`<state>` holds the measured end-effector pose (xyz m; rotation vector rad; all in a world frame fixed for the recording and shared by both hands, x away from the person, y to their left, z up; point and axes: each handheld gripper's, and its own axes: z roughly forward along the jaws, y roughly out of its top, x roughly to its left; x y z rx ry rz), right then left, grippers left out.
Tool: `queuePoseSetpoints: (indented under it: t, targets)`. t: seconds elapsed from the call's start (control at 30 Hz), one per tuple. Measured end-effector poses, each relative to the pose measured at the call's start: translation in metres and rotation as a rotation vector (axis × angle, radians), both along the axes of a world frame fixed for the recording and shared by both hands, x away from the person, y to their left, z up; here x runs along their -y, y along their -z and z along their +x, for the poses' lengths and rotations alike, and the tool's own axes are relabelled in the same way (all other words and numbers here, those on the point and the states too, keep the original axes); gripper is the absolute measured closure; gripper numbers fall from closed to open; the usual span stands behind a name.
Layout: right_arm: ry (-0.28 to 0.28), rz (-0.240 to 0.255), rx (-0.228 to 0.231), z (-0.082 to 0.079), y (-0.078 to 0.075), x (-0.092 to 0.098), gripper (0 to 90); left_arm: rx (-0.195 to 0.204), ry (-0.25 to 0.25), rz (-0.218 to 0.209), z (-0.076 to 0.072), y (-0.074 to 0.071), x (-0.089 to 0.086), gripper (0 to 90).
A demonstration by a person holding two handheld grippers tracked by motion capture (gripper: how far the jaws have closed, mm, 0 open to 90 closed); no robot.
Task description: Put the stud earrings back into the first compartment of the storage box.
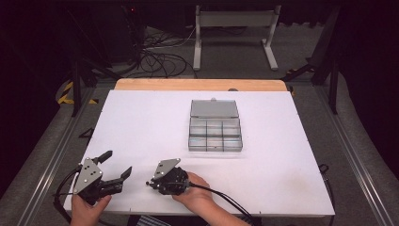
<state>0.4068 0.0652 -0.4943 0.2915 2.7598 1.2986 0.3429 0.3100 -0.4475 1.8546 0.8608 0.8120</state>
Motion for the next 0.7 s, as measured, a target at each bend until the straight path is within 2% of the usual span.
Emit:
queuePoseSetpoints:
  t: [0.3,0.7]
  targets:
    - [0.037,0.056,0.026,0.012,-0.031,0.022,79.7,0.000,-0.003,0.001,0.000,0.000,0.001,17.1]
    - [0.108,0.065,0.060,0.031,-0.058,0.048,79.7,-0.005,-0.004,0.001,0.001,0.001,0.001,17.2]
